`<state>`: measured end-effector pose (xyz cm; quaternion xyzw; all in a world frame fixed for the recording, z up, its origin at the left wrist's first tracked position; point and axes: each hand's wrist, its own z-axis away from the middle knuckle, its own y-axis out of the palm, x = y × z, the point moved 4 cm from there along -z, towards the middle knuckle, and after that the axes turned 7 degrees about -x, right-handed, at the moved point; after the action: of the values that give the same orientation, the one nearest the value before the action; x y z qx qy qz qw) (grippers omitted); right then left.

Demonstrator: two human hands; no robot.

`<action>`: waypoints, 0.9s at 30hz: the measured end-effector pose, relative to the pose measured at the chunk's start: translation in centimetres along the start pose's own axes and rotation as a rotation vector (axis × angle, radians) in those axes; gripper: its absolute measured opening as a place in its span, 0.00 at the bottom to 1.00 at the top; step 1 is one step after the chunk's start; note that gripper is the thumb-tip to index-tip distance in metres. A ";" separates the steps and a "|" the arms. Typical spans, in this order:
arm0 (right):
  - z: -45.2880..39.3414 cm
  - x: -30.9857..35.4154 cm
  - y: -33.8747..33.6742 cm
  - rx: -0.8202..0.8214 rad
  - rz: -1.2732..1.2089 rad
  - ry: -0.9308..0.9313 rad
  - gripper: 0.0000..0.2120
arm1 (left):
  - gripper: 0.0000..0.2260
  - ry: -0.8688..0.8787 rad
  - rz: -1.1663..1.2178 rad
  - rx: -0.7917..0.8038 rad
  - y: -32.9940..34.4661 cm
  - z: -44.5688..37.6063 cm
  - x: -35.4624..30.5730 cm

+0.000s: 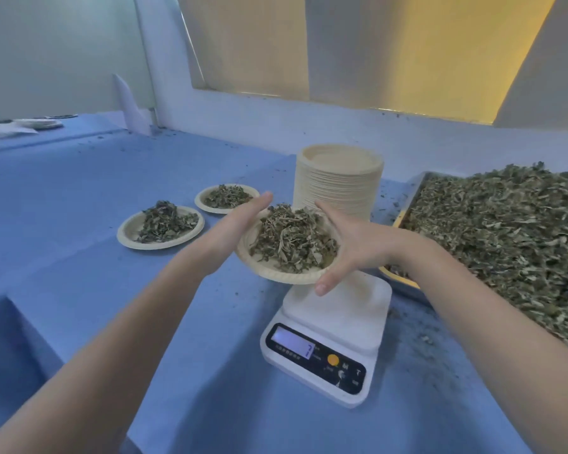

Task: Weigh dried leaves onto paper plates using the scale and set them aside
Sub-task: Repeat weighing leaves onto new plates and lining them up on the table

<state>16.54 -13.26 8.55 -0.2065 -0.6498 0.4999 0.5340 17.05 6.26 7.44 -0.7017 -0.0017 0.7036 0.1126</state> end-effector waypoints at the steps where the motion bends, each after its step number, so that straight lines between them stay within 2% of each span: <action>1: -0.9 0.6 0.3 0.015 0.003 -0.008 0.73 | 0.31 -0.012 -0.004 -0.016 -0.9 -0.1 0.0; 6: -5.9 2.8 2.2 0.086 -0.016 -0.023 0.68 | 0.27 -0.080 -0.102 -0.128 -4.8 -1.0 1.8; 10: -9.4 3.7 4.7 0.194 0.093 -0.023 0.69 | 0.28 -0.148 -0.145 -0.266 -7.4 -1.6 5.4; 14: -12.0 4.6 7.3 0.271 0.151 -0.076 0.65 | 0.25 -0.161 -0.169 -0.360 -9.5 -1.8 8.1; 19: -14.1 5.9 8.9 0.265 0.159 -0.149 0.62 | 0.26 -0.166 -0.380 -0.475 -11.9 -2.2 9.3; 27: -17.6 8.4 10.0 0.258 0.191 -0.138 0.65 | 0.21 -0.238 -0.500 -0.549 -15.5 -3.8 9.9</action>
<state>26.83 5.25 2.69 -0.1623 -0.5928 0.6407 0.4602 23.29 22.33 0.08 -0.5972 -0.3738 0.7042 0.0877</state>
